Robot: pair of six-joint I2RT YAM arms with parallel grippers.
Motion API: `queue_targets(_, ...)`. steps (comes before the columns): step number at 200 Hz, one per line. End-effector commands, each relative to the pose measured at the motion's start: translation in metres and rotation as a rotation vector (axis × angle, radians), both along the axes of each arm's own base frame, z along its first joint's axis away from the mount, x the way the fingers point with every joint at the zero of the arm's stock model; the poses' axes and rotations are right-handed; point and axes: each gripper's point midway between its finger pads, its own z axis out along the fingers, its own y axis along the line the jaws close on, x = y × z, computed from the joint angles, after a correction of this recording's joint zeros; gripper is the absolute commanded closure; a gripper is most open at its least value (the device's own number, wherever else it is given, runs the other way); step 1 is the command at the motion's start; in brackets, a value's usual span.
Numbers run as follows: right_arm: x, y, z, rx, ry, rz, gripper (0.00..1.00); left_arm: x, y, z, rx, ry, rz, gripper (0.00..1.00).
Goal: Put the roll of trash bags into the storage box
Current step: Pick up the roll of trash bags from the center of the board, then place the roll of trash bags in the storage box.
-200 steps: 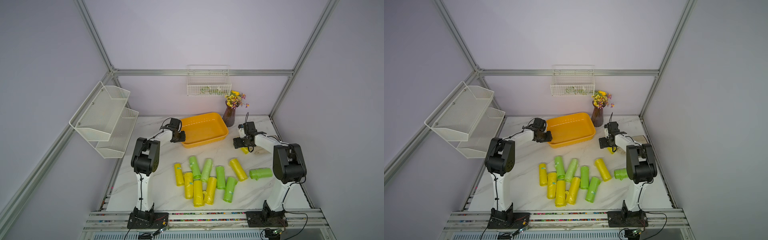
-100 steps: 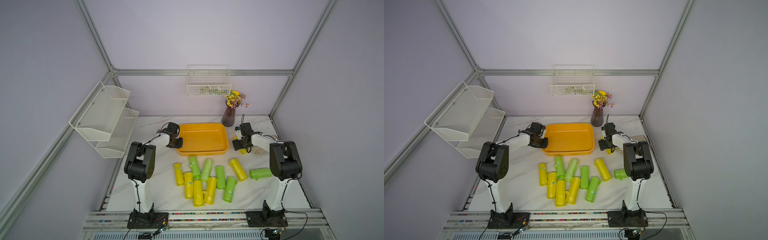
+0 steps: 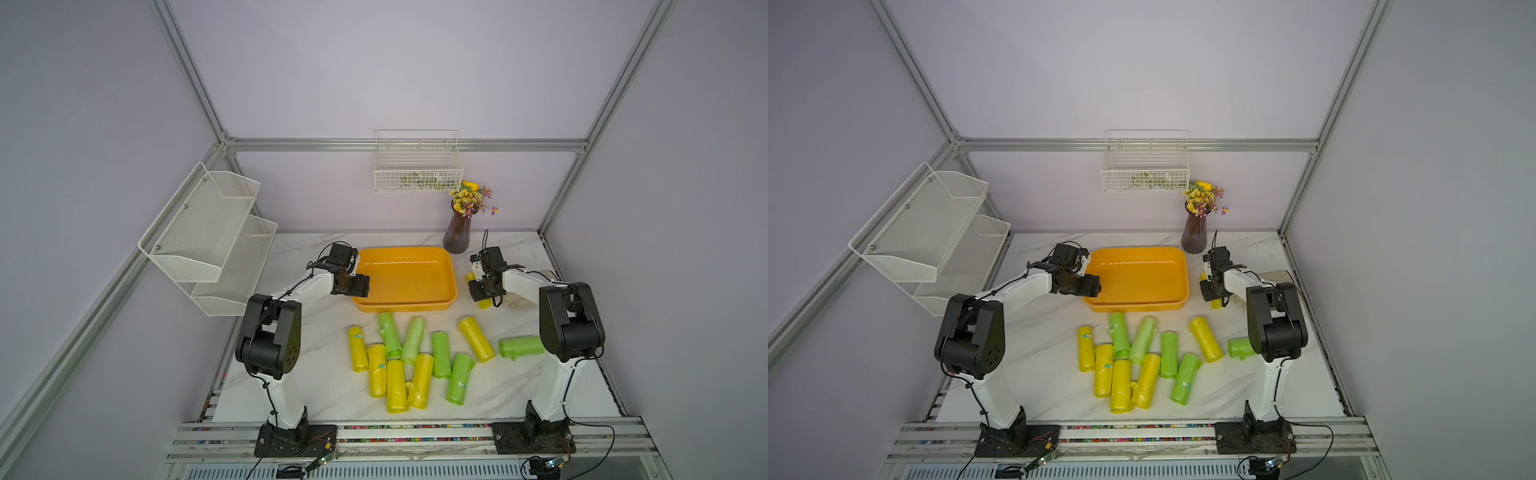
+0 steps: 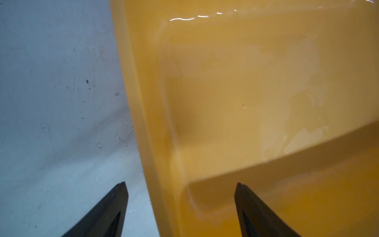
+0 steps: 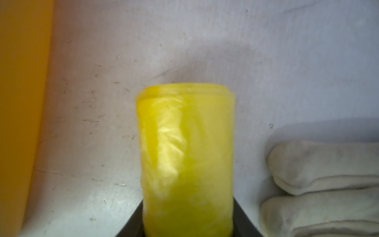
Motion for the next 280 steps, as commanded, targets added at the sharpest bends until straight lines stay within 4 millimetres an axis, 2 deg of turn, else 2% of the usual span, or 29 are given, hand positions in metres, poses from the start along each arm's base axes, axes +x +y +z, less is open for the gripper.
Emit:
queue_targets(1, -0.011, 0.009, 0.011, 0.061, 0.005, -0.005, 0.64, 0.002, -0.005, 0.026, -0.043, -0.069, 0.013, 0.14)
queue_targets(19, -0.009, 0.02, 0.04, 0.132, -0.042, 0.008, 0.66, 0.0, 0.001, 0.039, -0.03, -0.107, 0.031, 0.11)
queue_targets(42, -0.003, 0.037, 0.091, 0.242, -0.127, 0.031, 0.66, 0.003, 0.007, 0.06, -0.042, -0.161, 0.086, 0.06)
queue_targets(66, -0.001, 0.061, 0.134, 0.361, -0.201, 0.072, 0.67, 0.006, 0.007, 0.08, -0.064, -0.215, 0.101, 0.04)
queue_targets(100, -0.01, 0.125, 0.183, 0.577, -0.282, 0.176, 0.68, 0.011, 0.018, 0.095, -0.076, -0.27, 0.188, 0.03)
queue_targets(131, -0.009, 0.181, 0.205, 0.812, -0.324, 0.193, 0.69, 0.014, 0.025, 0.092, -0.11, -0.256, 0.229, 0.03)
queue_targets(163, -0.002, 0.24, 0.195, 0.97, -0.275, 0.205, 0.7, 0.011, 0.025, 0.086, -0.141, -0.23, 0.244, 0.03)
queue_targets(208, 0.003, 0.316, 0.153, 1.07, -0.144, 0.213, 0.71, 0.004, 0.033, 0.084, -0.164, -0.219, 0.283, 0.01)
queue_targets(257, 0.004, 0.369, 0.11, 1.112, -0.046, 0.18, 0.73, -0.004, 0.03, 0.083, -0.194, -0.206, 0.274, 0.0)
queue_targets(280, 0.005, 0.383, 0.09, 1.108, -0.013, 0.144, 0.73, -0.006, 0.03, 0.082, -0.197, -0.202, 0.276, 0.0)
